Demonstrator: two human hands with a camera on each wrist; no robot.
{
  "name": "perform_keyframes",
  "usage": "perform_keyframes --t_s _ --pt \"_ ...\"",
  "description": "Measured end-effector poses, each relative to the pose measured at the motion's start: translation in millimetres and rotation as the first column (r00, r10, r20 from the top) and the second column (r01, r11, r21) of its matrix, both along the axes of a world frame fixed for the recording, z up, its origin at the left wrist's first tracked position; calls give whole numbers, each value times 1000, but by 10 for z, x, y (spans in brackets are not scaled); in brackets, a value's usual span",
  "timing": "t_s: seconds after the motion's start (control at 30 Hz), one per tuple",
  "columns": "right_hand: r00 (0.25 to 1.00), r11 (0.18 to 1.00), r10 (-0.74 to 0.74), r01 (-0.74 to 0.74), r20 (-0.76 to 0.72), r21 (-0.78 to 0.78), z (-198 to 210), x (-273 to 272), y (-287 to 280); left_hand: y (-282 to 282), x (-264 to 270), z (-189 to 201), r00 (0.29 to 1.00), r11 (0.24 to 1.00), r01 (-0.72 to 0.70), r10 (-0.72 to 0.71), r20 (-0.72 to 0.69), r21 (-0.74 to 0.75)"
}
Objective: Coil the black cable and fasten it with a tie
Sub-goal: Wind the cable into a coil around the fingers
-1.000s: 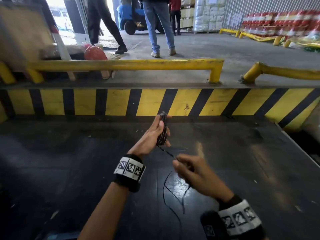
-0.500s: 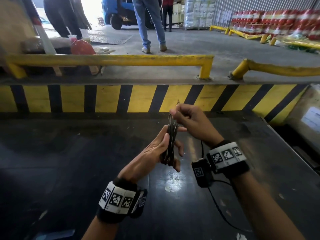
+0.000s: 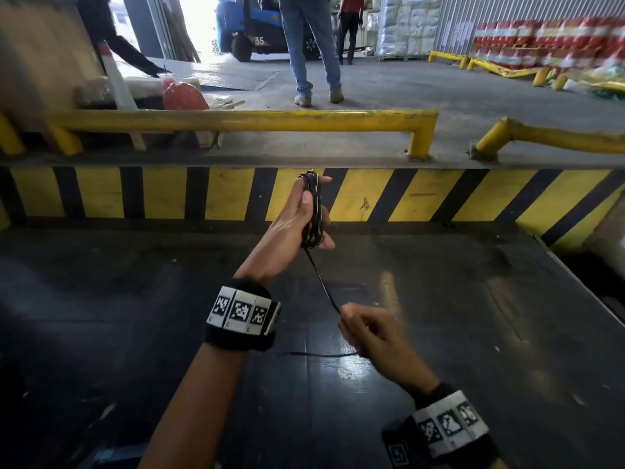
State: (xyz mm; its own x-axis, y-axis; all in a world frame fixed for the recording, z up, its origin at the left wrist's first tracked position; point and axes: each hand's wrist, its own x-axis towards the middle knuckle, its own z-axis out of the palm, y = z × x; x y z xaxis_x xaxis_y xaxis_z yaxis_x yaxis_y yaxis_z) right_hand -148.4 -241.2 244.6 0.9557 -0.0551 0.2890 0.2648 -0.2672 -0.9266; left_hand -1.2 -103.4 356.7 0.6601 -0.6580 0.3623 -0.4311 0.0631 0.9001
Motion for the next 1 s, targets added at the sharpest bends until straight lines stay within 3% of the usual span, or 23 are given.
perform_keyframes --t_s 0.13,0.27,0.4,0.5,0.67,0.8,0.87,1.0 --pt "985 985 -91 111 149 -131 465 -45 -192 -28 167 -268 996 969 -72 58 68 238" --pt "943 946 -174 240 285 -218 881 40 -444 -67 -70 -515 999 931 29 -37 15 363" --pt "924 925 -258 321 283 -205 990 265 -659 -130 -482 -549 954 935 272 -231 -189 229" --pt "939 936 -262 303 221 -179 861 396 -741 -127 -680 -463 881 918 392 -358 -310 53" --pt "962 967 -256 255 95 25 377 370 -561 -196 -753 -354 818 882 437 -471 -330 -178" --pt "970 955 -241 229 41 189 37 274 -202 -302 -634 -340 868 916 324 -387 -310 -236" --pt "966 963 -253 245 59 110 -175 239 -91 -328 -477 -308 901 939 251 -316 -297 -237" --pt "962 965 -262 263 73 -12 -249 139 -106 -404 -189 -385 953 977 189 -206 -221 -95"
